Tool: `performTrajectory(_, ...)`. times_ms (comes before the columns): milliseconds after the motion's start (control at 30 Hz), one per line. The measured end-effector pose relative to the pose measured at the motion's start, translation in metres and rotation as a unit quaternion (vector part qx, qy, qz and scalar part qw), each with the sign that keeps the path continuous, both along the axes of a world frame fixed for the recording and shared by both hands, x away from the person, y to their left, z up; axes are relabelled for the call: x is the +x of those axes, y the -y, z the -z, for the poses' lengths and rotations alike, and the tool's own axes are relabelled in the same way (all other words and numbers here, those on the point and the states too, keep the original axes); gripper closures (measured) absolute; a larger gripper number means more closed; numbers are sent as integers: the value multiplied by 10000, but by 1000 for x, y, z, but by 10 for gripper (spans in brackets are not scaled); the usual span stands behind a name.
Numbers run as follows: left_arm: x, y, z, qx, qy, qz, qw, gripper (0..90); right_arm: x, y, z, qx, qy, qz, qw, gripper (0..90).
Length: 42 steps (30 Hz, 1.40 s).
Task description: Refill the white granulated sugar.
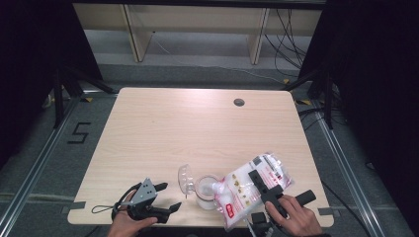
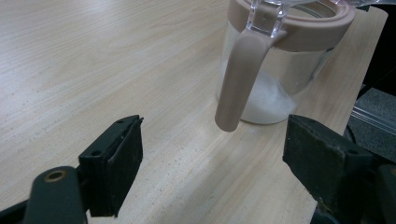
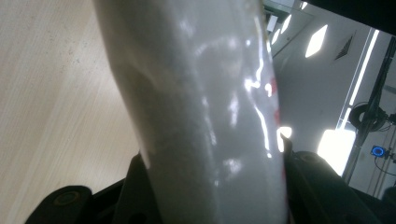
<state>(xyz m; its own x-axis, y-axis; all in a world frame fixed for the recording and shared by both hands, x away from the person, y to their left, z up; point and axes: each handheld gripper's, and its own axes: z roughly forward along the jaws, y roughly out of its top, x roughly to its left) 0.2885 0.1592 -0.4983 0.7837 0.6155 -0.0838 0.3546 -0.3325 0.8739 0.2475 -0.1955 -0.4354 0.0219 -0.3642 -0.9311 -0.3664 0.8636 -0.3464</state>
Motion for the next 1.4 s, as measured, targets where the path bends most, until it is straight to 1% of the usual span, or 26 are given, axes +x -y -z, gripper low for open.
performTrajectory(33,0,-1,-1,47,-19,28,10000,196,0,1,3,160,-103,66,9998,627)
performTrajectory(67,0,-1,0,25,-25,-20,10000,196,0,1,3,180,-126,73,9997,627)
performTrajectory(100,-1,0,0,-23,-89,-73,9999,196,0,0,1,53,-57,34,10000,628)
performTrajectory(167,-1,0,0,8,-90,-40,10000,196,0,0,1,50,-57,36,10000,628)
performTrajectory(200,-1,0,0,18,-49,-34,10000,196,0,0,1,47,-58,27,10000,628)
performTrajectory(233,-1,1,0,-25,-60,-40,10000,196,0,0,1,52,-65,30,10000,628)
performTrajectory(300,0,-1,-1,68,9,51,10000,196,-1,1,4,233,-153,130,9995,628)
performTrajectory(333,0,-1,-1,59,0,48,10000,196,0,1,4,258,-169,130,9994,628)
performTrajectory(367,0,0,0,-18,-3,18,10000,196,-1,1,2,169,-120,114,9997,628)
performTrajectory(400,0,0,0,26,-26,19,10000,196,0,0,2,103,-122,88,9998,628)
performTrajectory(433,0,1,1,-35,-83,-21,10000,196,0,-1,1,32,-68,42,10000,628)
performTrajectory(533,0,1,0,-62,-107,-21,9999,196,0,-1,1,39,-67,22,10000,628)
performTrajectory(567,0,0,0,-14,-88,0,10000,196,0,-2,0,27,-28,-18,10000,629)
performTrajectory(600,-1,1,0,-14,-82,-13,10000,196,0,-2,0,20,-15,-33,10000,629)
performTrajectory(667,0,-1,-1,73,14,58,10000,196,-1,-2,0,59,-7,-5,10000,629)
performTrajectory(733,0,0,-1,45,3,69,10000,196,-1,-2,-1,28,-62,20,10000,629)
performTrajectory(767,0,0,0,31,-6,53,10000,196,-1,-2,-1,-16,-33,-13,10000,629)
performTrajectory(800,0,-1,0,72,-14,61,10000,196,-1,-2,-1,-14,-30,-8,10000,629)
performTrajectory(833,0,1,0,0,-16,38,10000,196,-1,-2,-1,20,-55,24,10000,629)
performTrajectory(900,-2,2,0,-62,-107,-32,9999,196,-1,-1,-1,15,-54,21,10000,629)
performTrajectory(1000,-2,2,0,-55,-105,-33,9999,196,-1,-1,-1,15,-37,25,10000,629)
performTrajectory(1033,-2,1,0,-9,-94,-15,10000,196,-2,-1,-1,13,-30,23,10000,629)
performTrajectory(1133,-2,2,0,-36,-91,-62,9999,196,-2,-1,-2,6,-26,20,10000,629)
performTrajectory(1233,-2,0,-1,63,-72,-50,9999,196,-2,-1,-2,1,-41,42,10000,629)
performTrajectory(1300,-1,0,0,37,-63,-9,10000,196,-2,-1,-2,2,-40,39,10000,629)
performTrajectory(1400,-2,2,0,-44,-104,-26,9999,196,-2,-1,-2,11,-52,44,10000,629)
